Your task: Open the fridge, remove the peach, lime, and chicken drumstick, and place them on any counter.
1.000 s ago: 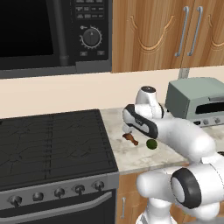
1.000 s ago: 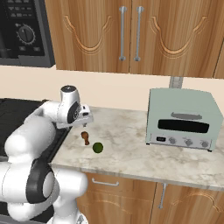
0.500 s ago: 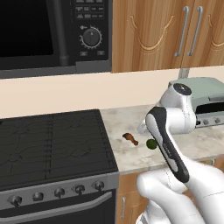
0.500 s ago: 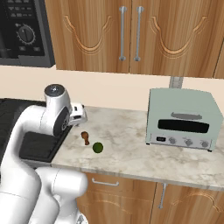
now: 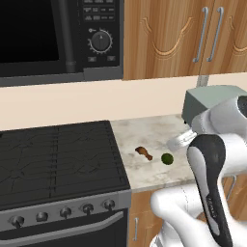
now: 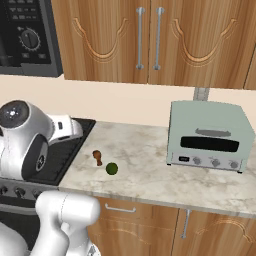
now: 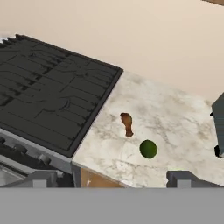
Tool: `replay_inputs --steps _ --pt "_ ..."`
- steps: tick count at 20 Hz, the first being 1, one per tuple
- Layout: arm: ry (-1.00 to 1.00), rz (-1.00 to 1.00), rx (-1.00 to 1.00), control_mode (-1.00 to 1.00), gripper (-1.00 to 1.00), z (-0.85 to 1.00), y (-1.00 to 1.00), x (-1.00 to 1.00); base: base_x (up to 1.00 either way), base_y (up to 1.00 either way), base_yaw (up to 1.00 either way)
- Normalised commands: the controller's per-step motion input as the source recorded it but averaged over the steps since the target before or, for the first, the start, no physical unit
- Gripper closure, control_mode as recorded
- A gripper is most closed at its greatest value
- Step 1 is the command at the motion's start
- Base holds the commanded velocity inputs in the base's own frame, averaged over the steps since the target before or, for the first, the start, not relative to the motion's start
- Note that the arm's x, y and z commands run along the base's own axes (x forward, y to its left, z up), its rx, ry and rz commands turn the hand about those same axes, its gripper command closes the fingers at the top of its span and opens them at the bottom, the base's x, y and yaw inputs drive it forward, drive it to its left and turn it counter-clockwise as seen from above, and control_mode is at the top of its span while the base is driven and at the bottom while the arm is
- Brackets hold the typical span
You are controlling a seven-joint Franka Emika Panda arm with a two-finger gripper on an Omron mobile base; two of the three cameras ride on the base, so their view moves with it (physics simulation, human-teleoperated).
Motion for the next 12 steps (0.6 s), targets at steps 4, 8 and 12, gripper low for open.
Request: replay_inputs --steps 4,8,12 --pt "-0.01 -0.07 0.02 -1.0 -1.0 0.98 -0.05 -0.92 0.0 0.0 0.0" --pt "0.0 -0.29 0.0 -1.0 -1.0 0.09 -0.3 -0.5 0.0 0.0 0.0" --pt "0.05 -0.27 0.0 -1.0 -1.0 -0.02 -0.24 -0.16 0.0 0.0 0.0"
